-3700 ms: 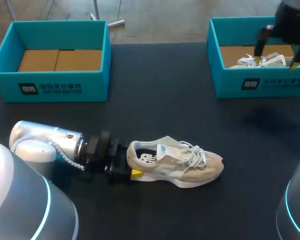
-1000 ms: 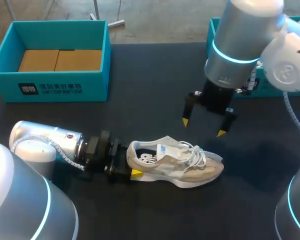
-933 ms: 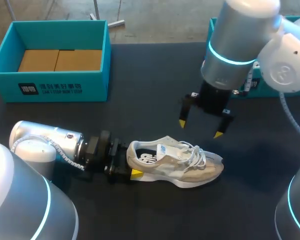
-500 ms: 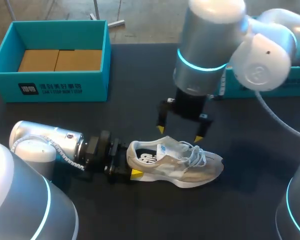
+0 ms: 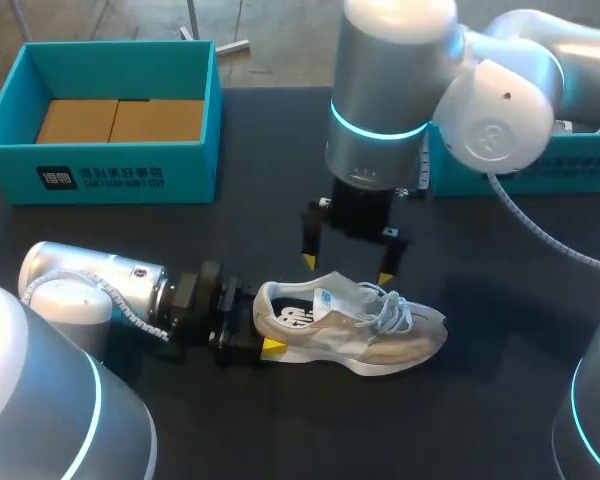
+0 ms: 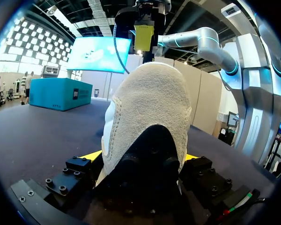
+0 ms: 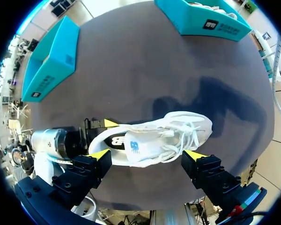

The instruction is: Take the shoe out of the shoebox, open the shoe tongue, remove and reinsert the insole, then place the shoe into the shoebox

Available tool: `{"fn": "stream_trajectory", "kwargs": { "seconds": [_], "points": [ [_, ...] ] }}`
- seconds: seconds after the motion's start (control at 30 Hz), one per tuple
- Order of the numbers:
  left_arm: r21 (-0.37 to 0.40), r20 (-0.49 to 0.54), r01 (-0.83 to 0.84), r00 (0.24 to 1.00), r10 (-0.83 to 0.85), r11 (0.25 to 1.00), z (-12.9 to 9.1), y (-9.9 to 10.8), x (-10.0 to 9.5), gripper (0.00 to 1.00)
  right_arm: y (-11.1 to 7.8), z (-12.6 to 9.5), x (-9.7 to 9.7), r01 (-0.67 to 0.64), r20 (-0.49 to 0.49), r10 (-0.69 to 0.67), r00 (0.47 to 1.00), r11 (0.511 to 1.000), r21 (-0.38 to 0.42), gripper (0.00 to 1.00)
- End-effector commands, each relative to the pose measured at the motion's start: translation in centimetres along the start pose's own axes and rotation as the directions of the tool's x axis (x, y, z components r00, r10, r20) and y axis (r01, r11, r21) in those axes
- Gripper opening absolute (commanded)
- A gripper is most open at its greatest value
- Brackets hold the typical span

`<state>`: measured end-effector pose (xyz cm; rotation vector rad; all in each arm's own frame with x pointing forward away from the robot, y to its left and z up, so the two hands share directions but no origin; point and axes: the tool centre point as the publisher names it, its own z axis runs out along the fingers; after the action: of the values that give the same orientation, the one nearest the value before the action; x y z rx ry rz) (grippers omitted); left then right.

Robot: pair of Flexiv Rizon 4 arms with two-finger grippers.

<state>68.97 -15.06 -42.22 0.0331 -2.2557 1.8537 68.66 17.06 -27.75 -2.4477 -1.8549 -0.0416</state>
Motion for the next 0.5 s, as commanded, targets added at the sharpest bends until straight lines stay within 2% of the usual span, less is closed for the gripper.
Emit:
{"fn": "stream_trajectory", "kwargs": {
  "seconds": [0.03,0.5],
  "points": [
    [0.001,0.002,0.001,1.0,-0.001,1.0,-0.1,0.4,-0.2,0.0,-1.0,1.0,2.1,-0.015,0.083,0.018,0.996,0.999,-0.036,1.0],
    [0.001,0.002,0.001,1.0,-0.001,1.0,-0.1,0.4,-0.2,0.0,-2.3,3.2,4.0,-0.044,0.189,0.057,0.98,0.996,-0.072,1.0]
  ]
}}
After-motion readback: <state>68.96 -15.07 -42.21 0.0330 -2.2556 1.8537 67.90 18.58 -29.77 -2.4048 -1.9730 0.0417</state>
